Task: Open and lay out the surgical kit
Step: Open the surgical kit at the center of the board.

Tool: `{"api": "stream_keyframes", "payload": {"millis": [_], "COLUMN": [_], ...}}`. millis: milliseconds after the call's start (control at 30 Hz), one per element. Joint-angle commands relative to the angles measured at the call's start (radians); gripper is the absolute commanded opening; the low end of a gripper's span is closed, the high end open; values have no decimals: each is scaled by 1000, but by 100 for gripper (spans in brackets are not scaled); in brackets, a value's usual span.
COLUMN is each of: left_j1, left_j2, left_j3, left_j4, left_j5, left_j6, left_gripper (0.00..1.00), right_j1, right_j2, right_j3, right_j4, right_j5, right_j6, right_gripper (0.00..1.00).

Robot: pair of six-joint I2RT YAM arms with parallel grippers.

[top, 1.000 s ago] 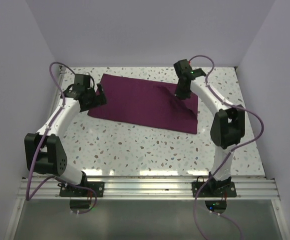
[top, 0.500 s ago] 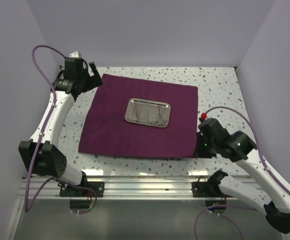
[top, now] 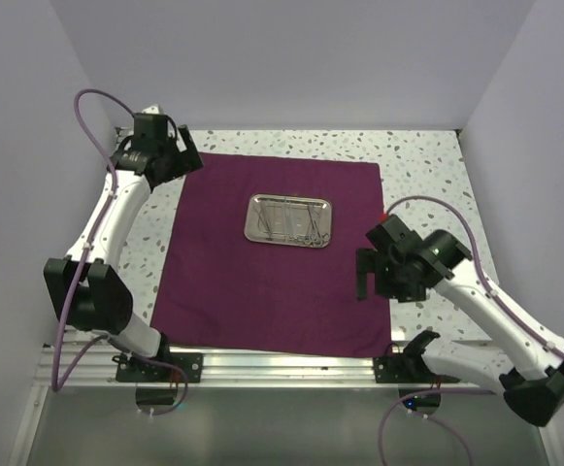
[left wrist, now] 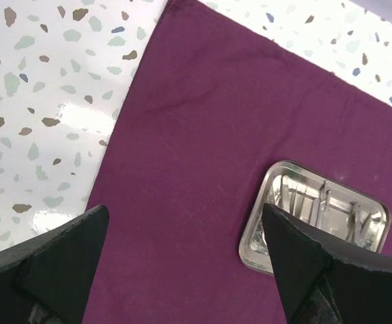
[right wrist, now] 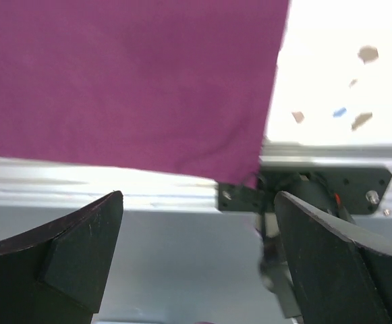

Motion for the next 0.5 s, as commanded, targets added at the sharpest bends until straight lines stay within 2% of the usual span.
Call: {"api": "stream_keyframes", "payload": {"millis": [0,100,233,267,467], "left_j1": [15,33,59,64,86], "left_j2": [76,140,258,286,487], "left_j3": [11,14,57,71,212], "left_j4": [32,67,93,93,99], "left_j5": [-4,36,56,58,70], "left_j6": [50,76,102,112,160], "left_gripper": [100,100,99,98,99], "right_j1": [-28,-133,-348,-370,-483], "right_j2": [167,356,581,668,934], "right_j3": [155,258,379,411,681], "right_j4": [151,267,360,365,372], "right_j5": [3,-50,-75,-64,35], "right_j6": [-29,-86,-105,-106,-137], "right_gripper": [98,98,98,99,99]}}
